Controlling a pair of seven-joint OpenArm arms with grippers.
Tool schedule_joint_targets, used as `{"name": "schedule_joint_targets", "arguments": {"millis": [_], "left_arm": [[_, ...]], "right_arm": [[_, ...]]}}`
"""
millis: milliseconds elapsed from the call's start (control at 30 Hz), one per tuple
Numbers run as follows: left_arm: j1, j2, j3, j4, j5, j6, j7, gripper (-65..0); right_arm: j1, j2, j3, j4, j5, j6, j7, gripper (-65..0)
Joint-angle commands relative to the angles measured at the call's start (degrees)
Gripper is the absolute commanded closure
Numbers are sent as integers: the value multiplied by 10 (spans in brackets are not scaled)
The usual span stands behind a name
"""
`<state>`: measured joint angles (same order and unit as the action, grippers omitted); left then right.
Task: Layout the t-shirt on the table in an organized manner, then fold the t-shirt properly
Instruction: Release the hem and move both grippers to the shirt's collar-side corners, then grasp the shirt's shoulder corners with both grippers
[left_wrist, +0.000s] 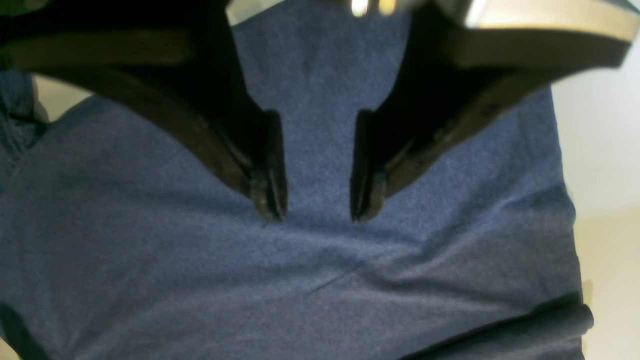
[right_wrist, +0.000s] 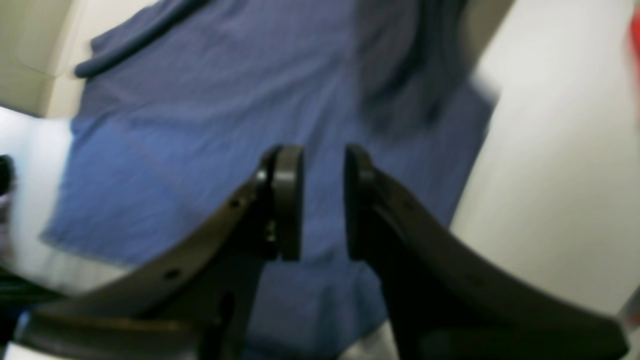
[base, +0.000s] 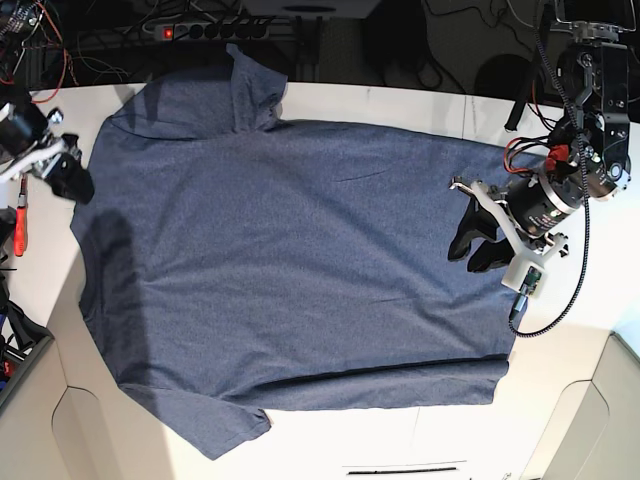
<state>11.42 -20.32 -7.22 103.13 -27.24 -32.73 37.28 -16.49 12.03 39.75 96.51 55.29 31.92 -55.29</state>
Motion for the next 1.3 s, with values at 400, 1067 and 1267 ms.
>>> {"name": "schedule_joint_targets", "arguments": {"millis": [400, 1067, 1267], "left_arm": [[-7, -6, -3, 10, -9, -14, -15, -223], [-7, -6, -3, 10, -21, -14, -15, -223], [-6, -6, -3, 10, -21, -14, -14, -223]], "right_arm": [[-32, -9, 75, -127, 23, 15, 43, -352], [-20, -14, -18, -146, -59, -7, 105, -353], [24, -14, -23, -239, -58, -7, 105, -353]]}}
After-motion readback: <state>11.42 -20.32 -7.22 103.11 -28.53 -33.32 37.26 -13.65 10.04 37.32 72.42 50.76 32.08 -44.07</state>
